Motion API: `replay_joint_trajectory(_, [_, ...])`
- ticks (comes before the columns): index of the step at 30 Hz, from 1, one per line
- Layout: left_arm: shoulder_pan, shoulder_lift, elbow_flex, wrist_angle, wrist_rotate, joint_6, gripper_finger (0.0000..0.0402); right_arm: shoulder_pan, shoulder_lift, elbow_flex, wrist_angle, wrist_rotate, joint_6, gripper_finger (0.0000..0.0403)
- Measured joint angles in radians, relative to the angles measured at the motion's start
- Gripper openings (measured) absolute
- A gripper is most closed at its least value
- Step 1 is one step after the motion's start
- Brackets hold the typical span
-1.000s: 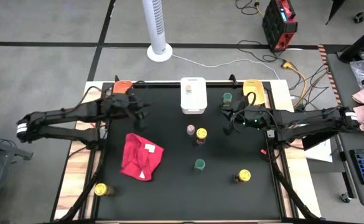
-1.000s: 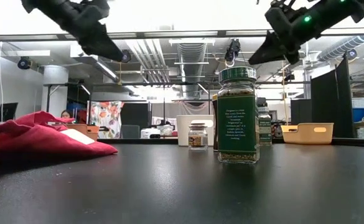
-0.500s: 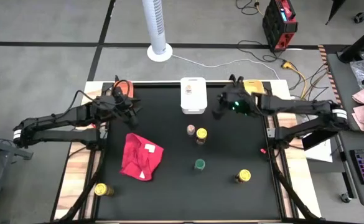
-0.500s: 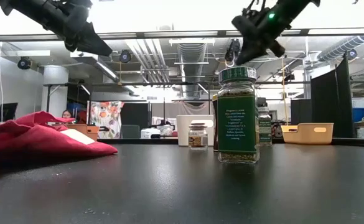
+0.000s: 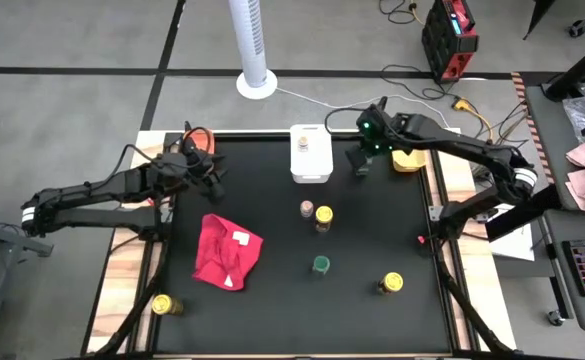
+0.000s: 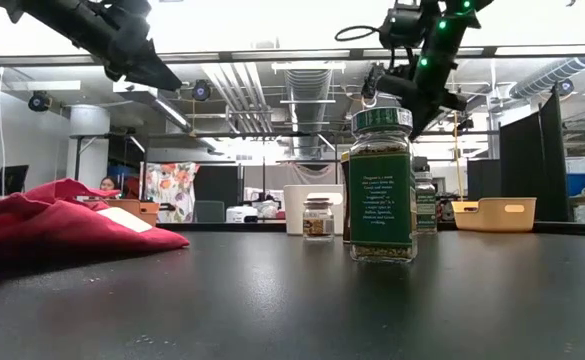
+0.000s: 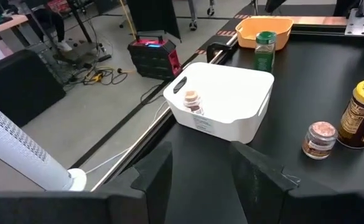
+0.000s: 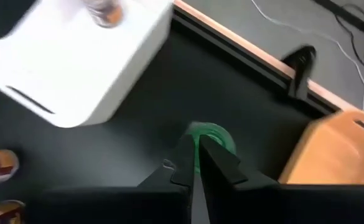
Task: Sort spices by type
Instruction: Put the top green seasoning bottle into the orange bin
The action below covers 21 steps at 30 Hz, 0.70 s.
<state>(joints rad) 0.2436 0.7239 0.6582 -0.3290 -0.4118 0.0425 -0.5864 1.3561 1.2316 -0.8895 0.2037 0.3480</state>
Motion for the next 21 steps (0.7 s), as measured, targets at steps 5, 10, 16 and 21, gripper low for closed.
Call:
replay_joint_trajectory(5, [0.0,0.005,0.0,0.019,-0.001,0.01,0.0144,-0.047,0.009,0.0,-0.049,-0.002,0.021,0.0075])
replay_joint_trajectory(10, [0.0,0.012,0.001,0.071,-0.001,0.031,0.0144,-0.049,0.009,-0.003,-0.051,-0.005,0.029,0.0169])
replay_joint_trajectory(16, [0.0,0.028,0.001,0.092,-0.001,0.049,0.0144,-0.049,0.009,-0.033,-0.044,-0.003,0.045,0.0265])
replay_joint_trajectory(21, [0.0,0.046,0.001,0.092,-0.001,0.05,0.0144,-0.049,0.009,-0.094,0.009,-0.014,0.05,0.0304])
